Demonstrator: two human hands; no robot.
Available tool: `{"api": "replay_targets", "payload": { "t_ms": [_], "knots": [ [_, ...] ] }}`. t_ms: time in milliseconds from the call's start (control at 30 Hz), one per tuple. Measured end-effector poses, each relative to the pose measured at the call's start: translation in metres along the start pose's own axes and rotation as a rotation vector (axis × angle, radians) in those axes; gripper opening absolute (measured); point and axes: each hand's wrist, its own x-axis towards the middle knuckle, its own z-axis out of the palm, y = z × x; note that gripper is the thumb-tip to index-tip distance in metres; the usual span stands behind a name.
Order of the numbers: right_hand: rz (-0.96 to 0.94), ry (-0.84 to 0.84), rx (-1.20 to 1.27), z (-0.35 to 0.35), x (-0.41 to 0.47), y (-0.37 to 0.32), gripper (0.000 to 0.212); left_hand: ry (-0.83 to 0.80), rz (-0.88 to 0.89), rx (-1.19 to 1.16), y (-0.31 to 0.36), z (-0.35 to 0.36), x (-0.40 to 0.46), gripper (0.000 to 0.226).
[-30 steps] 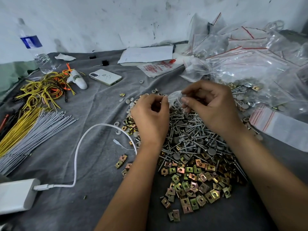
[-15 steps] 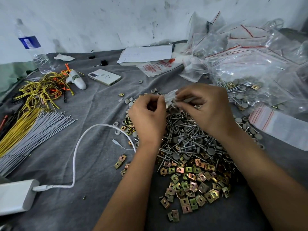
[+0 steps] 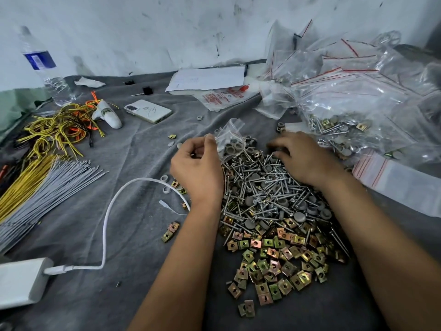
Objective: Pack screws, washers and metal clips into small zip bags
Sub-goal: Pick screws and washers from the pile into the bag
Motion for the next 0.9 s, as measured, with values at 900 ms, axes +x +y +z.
{"api": "replay_targets", "payload": {
  "t_ms": [900],
  "knots": [
    [-0.163, 0.071, 0.05, -0.002, -0.003, -0.022, 0.013, 0.18, 0.043, -0.08, 0.005, -0.006, 0.003, 0.021]
  ]
}}
